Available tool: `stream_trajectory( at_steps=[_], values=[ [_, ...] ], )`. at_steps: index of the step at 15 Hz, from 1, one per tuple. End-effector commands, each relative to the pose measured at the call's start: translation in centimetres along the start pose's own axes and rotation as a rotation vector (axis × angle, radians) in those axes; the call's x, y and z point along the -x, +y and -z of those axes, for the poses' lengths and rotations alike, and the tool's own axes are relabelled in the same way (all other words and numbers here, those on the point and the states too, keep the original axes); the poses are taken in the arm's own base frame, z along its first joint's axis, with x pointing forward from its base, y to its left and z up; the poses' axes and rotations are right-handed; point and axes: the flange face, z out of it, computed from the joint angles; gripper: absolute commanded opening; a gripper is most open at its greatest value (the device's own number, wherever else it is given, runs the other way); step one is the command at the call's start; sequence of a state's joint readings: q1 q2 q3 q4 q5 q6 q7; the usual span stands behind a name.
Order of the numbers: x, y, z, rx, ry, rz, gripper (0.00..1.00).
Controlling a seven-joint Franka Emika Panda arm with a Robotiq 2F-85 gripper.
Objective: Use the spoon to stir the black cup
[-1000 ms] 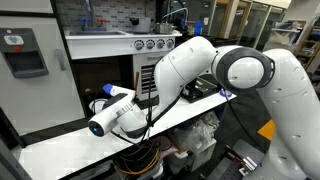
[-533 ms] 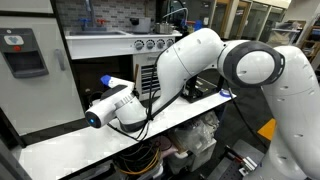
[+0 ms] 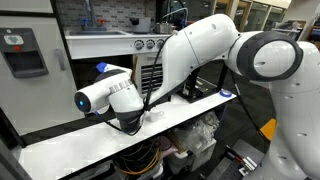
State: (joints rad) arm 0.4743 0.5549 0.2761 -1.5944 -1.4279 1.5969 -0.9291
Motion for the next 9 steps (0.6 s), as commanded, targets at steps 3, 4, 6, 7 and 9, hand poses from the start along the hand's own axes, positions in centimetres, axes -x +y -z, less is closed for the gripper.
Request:
stream_trajectory(
  at_steps=[3, 4, 6, 7, 9],
  values=[
    [6.2, -0.5, 3.1, -0.082, 0.184, -0.025, 0.03],
    [7.3, -0.6, 3.5, -0.092, 0.214, -0.036, 0.03],
    [9.5, -1.0, 4.4, -0.119, 0.277, -0.059, 0.03],
    [10.4, -1.1, 4.7, -0.131, 0.310, -0.072, 0.03],
    [12.3, -1.6, 5.3, -0.151, 0.395, -0.100, 0.03]
  ],
)
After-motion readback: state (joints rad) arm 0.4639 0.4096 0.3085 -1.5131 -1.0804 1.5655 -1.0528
